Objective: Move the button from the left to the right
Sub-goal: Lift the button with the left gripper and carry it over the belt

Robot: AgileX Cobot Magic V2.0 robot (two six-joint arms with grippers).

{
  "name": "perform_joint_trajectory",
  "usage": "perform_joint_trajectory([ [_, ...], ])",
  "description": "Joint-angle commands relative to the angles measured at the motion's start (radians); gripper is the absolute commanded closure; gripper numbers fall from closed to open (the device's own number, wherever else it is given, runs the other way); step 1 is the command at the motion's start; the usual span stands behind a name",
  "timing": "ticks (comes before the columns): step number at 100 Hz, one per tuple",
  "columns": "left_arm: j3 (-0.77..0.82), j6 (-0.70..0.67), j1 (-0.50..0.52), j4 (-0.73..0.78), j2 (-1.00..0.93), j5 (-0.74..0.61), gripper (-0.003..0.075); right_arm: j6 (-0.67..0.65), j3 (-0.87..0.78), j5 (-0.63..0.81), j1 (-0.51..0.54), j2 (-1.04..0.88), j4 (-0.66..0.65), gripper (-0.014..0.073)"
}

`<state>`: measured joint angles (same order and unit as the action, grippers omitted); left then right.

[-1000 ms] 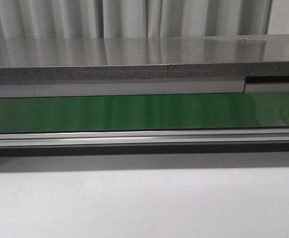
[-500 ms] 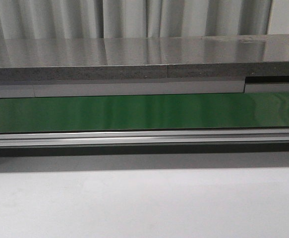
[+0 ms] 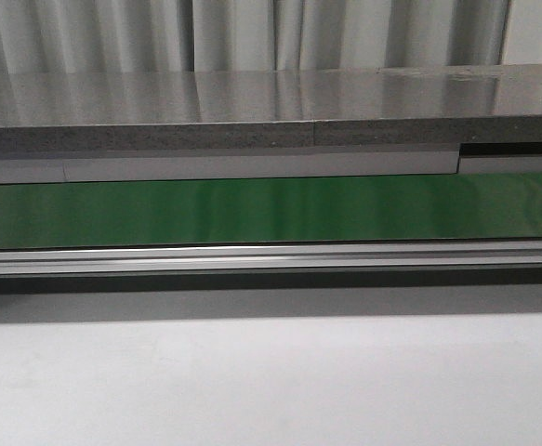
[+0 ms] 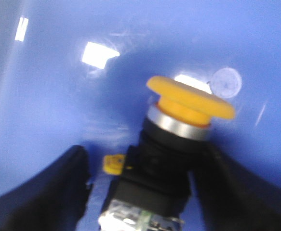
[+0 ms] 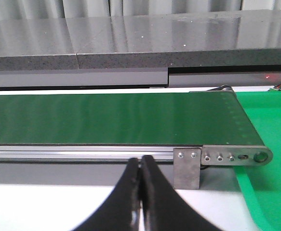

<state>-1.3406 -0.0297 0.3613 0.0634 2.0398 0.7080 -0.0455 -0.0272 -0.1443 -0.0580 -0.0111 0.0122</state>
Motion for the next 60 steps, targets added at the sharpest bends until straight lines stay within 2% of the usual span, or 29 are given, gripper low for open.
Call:
perform_joint_trajectory([
  [1,-0.025,-0.002,0.003,0.003,-0.045,-0.022,0.0479,0.004,0.015,0.078,0.006,-0.020,-0.005,0.0660],
  [11,-0.025,-0.002,0.003,0.003,-0.045,-0.020,0.0652,0.004,0.015,0.078,0.006,-0.020,-0.005,0.0660],
  [18,-0.029,-0.002,0.003,0.003,-0.045,-0.012,0.0739,0.004,0.015,0.078,0.006,-0.020,-0.005,0.0660],
  [60,-0.046,-0.002,-0.001,-0.032,-0.231,0.031,0.0740,0.004,0.015,0.078,0.006,-0.020,-0.005,0.0660],
])
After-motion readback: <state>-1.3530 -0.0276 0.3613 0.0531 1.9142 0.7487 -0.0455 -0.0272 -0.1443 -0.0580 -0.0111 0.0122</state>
